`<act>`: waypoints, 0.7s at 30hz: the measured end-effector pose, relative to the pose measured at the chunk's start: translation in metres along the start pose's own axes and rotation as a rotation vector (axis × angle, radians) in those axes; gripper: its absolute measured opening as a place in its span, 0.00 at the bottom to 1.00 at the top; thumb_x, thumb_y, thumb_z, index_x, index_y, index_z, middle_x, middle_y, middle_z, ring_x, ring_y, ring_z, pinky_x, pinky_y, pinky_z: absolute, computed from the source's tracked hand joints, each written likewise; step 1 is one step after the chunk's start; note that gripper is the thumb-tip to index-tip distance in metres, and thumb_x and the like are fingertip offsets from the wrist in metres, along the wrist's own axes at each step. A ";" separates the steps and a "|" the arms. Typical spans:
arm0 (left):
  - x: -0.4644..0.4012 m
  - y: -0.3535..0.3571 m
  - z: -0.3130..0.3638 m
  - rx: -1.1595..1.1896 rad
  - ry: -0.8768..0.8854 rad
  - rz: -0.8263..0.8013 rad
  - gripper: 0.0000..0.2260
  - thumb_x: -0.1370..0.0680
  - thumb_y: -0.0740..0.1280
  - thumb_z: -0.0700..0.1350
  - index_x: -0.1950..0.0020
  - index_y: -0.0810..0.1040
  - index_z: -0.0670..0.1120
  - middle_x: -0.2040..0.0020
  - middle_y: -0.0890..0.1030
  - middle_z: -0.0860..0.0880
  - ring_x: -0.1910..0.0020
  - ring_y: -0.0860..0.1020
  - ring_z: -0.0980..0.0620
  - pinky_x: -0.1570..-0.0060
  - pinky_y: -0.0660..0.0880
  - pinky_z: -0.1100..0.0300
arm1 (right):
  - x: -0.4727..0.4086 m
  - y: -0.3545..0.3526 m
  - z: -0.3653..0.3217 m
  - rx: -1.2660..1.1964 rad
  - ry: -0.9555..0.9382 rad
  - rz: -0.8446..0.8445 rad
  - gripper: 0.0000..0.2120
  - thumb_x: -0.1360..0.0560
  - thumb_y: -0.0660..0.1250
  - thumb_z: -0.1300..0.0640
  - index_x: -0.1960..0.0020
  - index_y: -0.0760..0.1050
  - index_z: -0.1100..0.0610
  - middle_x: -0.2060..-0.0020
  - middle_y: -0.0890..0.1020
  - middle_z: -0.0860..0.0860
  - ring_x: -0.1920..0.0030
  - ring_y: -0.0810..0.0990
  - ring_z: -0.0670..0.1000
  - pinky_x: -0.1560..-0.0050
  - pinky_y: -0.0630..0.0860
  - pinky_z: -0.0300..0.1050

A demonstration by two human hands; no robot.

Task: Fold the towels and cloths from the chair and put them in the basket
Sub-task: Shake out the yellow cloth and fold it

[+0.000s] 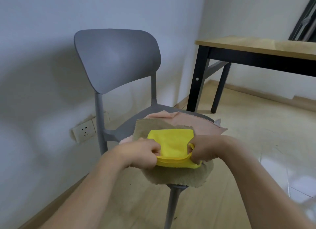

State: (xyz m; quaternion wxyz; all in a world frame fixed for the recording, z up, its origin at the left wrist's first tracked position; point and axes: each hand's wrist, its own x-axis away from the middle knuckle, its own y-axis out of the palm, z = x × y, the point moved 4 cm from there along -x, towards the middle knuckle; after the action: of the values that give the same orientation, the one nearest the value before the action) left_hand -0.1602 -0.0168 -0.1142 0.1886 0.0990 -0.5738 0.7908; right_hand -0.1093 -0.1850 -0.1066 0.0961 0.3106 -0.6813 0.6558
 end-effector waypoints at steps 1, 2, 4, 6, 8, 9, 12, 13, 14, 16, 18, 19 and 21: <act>-0.003 -0.003 -0.002 0.078 -0.014 -0.023 0.05 0.29 0.62 0.43 0.61 0.67 0.51 0.58 0.70 0.51 0.58 0.67 0.50 0.60 0.65 0.55 | 0.000 -0.002 0.003 -0.055 -0.003 -0.003 0.04 0.30 0.63 0.63 0.55 0.72 0.58 0.61 0.74 0.54 0.63 0.73 0.52 0.68 0.68 0.39; -0.007 -0.006 -0.006 0.174 -0.035 -0.036 0.06 0.28 0.64 0.43 0.60 0.67 0.51 0.59 0.68 0.50 0.59 0.67 0.50 0.61 0.64 0.55 | 0.000 -0.004 0.005 -0.115 -0.010 0.023 0.03 0.29 0.61 0.64 0.59 0.70 0.58 0.65 0.72 0.54 0.66 0.71 0.52 0.71 0.66 0.39; -0.017 -0.012 -0.016 0.320 -0.089 0.016 0.05 0.25 0.65 0.44 0.55 0.69 0.50 0.56 0.70 0.49 0.58 0.68 0.50 0.59 0.64 0.54 | -0.003 -0.014 0.011 -0.204 -0.009 0.165 0.08 0.29 0.59 0.63 0.66 0.65 0.56 0.69 0.69 0.52 0.68 0.69 0.51 0.71 0.63 0.40; -0.033 -0.018 -0.023 0.427 -0.111 0.174 0.05 0.23 0.65 0.46 0.49 0.72 0.49 0.53 0.73 0.47 0.56 0.72 0.49 0.58 0.67 0.54 | -0.010 -0.026 0.016 -0.210 0.004 0.367 0.09 0.28 0.59 0.59 0.66 0.63 0.55 0.67 0.70 0.51 0.66 0.69 0.50 0.69 0.62 0.42; -0.052 -0.019 -0.024 0.557 -0.107 0.366 0.04 0.22 0.63 0.46 0.48 0.72 0.49 0.54 0.76 0.47 0.57 0.74 0.50 0.59 0.69 0.55 | -0.018 -0.031 0.019 -0.275 0.022 0.511 0.07 0.26 0.56 0.60 0.63 0.65 0.54 0.62 0.74 0.51 0.63 0.71 0.50 0.67 0.61 0.44; -0.062 -0.018 -0.023 0.582 -0.114 0.449 0.03 0.21 0.62 0.46 0.49 0.71 0.49 0.54 0.76 0.48 0.58 0.75 0.51 0.61 0.69 0.56 | -0.023 -0.031 0.020 -0.333 0.032 0.551 0.05 0.25 0.56 0.60 0.59 0.68 0.55 0.58 0.75 0.51 0.60 0.71 0.49 0.64 0.60 0.44; -0.091 -0.005 -0.028 0.537 -0.202 0.562 0.09 0.21 0.58 0.45 0.41 0.70 0.50 0.45 0.75 0.47 0.51 0.73 0.50 0.61 0.68 0.58 | -0.047 -0.019 0.025 -0.449 0.006 0.649 0.09 0.23 0.56 0.58 0.46 0.72 0.58 0.46 0.75 0.52 0.50 0.70 0.51 0.56 0.61 0.44; -0.098 0.001 -0.030 0.486 -0.250 0.556 0.12 0.22 0.57 0.44 0.38 0.69 0.48 0.41 0.74 0.45 0.46 0.72 0.47 0.56 0.68 0.57 | -0.056 -0.012 0.026 -0.479 -0.010 0.658 0.10 0.23 0.57 0.57 0.45 0.71 0.58 0.46 0.76 0.54 0.49 0.72 0.53 0.56 0.65 0.45; -0.104 0.006 -0.032 0.423 -0.297 0.553 0.14 0.22 0.57 0.44 0.36 0.68 0.46 0.37 0.73 0.44 0.42 0.71 0.45 0.50 0.69 0.55 | -0.063 -0.007 0.027 -0.501 -0.014 0.653 0.09 0.22 0.57 0.56 0.45 0.70 0.59 0.47 0.76 0.55 0.49 0.73 0.54 0.56 0.67 0.46; -0.107 0.012 -0.032 0.336 -0.345 0.565 0.16 0.23 0.55 0.42 0.36 0.68 0.44 0.35 0.72 0.42 0.37 0.69 0.42 0.42 0.68 0.51 | -0.072 0.000 0.031 -0.543 -0.009 0.630 0.10 0.21 0.56 0.56 0.43 0.69 0.58 0.48 0.76 0.55 0.49 0.73 0.54 0.55 0.70 0.47; -0.106 0.014 -0.032 0.354 -0.340 0.576 0.18 0.23 0.54 0.41 0.33 0.68 0.45 0.32 0.70 0.43 0.33 0.67 0.42 0.36 0.66 0.49 | -0.075 -0.001 0.031 -0.603 -0.047 0.618 0.14 0.22 0.57 0.58 0.37 0.68 0.56 0.47 0.75 0.53 0.49 0.73 0.53 0.54 0.70 0.46; -0.107 0.014 -0.034 0.360 -0.343 0.569 0.19 0.23 0.54 0.41 0.32 0.69 0.46 0.31 0.70 0.43 0.32 0.66 0.42 0.35 0.65 0.49 | -0.075 -0.003 0.031 -0.642 -0.072 0.604 0.17 0.23 0.58 0.59 0.34 0.67 0.54 0.46 0.75 0.52 0.49 0.72 0.52 0.54 0.69 0.45; -0.111 0.013 -0.037 0.300 -0.355 0.520 0.19 0.23 0.54 0.42 0.34 0.72 0.44 0.31 0.70 0.41 0.32 0.67 0.41 0.35 0.66 0.49 | -0.075 -0.007 0.030 -0.701 -0.096 0.565 0.21 0.24 0.59 0.61 0.31 0.67 0.54 0.43 0.75 0.52 0.49 0.71 0.50 0.55 0.67 0.43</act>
State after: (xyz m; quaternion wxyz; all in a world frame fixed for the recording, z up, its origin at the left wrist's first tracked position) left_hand -0.0623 -0.0058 -0.1789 -0.1387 0.1122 -0.4811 0.8583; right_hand -0.0378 -0.1909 -0.1448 -0.0189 0.0913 -0.9240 0.3708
